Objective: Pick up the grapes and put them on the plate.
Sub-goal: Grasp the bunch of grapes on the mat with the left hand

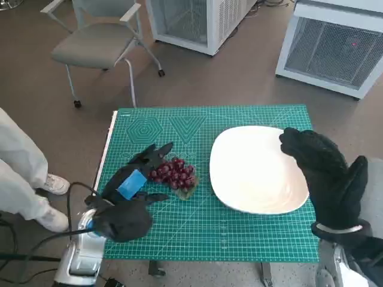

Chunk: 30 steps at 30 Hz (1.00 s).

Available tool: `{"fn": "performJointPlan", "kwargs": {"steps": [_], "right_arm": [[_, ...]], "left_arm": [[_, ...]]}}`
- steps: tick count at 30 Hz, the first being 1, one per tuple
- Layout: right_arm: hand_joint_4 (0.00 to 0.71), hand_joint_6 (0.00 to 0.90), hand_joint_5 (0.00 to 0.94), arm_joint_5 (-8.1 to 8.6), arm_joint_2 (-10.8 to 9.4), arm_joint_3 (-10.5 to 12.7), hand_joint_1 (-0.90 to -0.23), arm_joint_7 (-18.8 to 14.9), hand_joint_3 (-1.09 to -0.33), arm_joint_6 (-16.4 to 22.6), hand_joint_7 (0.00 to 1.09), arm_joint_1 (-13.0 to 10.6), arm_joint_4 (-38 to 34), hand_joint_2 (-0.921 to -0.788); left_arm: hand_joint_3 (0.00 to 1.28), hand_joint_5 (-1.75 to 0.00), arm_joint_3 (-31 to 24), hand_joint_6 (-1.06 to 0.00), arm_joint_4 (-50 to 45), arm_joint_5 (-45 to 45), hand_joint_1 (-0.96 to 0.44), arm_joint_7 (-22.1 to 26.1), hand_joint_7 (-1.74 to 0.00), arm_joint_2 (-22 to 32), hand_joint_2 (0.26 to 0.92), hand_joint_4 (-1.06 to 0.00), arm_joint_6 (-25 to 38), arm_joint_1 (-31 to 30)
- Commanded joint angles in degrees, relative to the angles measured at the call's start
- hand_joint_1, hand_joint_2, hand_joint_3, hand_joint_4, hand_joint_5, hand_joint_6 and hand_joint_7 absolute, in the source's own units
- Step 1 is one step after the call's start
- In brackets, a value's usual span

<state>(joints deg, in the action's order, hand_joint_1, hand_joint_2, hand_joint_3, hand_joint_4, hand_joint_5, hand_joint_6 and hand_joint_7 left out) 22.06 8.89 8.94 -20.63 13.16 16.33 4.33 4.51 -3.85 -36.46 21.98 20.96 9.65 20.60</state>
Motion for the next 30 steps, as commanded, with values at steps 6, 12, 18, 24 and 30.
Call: {"fn": "performJointPlan", "kwargs": {"steps": [6,12,18,24,30], "right_arm": [[0.383,0.144,0.733,-0.21,0.6,0.5,-0.427,-0.2,-0.628,-0.6,1.02,-1.9,-0.2,-0.921],[0.382,0.143,0.735,-0.16,0.6,0.7,-0.426,-0.3,-0.628,-0.5,1.02,-1.7,-0.5,-0.921],[0.382,0.143,0.736,-0.38,0.5,0.8,-0.426,-0.1,-0.628,-0.6,1.02,-1.6,-0.7,-0.921],[0.382,0.144,0.736,-0.65,0.2,0.6,-0.426,0.0,-0.627,-0.3,1.02,-1.5,-1.1,-0.921],[0.381,0.144,0.735,-0.77,0.0,0.5,-0.421,0.2,-0.628,-0.5,1.01,-1.5,-1.1,-0.921]], "left_arm": [[0.00,0.00,4.4,-0.18,-4.5,-2.8,0.05,2.2,-0.01,1.1,0.761,-0.01,6.3,2.2],[0.00,-0.01,6.4,-0.20,-3.1,-2.7,0.03,2.6,-0.01,1.4,0.753,-0.03,7.8,3.9],[0.00,-0.01,10.5,-0.21,5.8,-4.9,0.01,1.5,-0.01,0.8,0.749,-0.04,8.8,9.8],[0.00,0.00,15.2,-0.21,19.9,-7.5,0.01,0.4,-0.01,-0.9,0.749,-0.04,9.7,18.2],[0.00,0.00,19.5,-0.21,37.0,-8.5,0.02,0.0,0.00,-4.0,0.751,-0.04,9.4,27.2]]}}
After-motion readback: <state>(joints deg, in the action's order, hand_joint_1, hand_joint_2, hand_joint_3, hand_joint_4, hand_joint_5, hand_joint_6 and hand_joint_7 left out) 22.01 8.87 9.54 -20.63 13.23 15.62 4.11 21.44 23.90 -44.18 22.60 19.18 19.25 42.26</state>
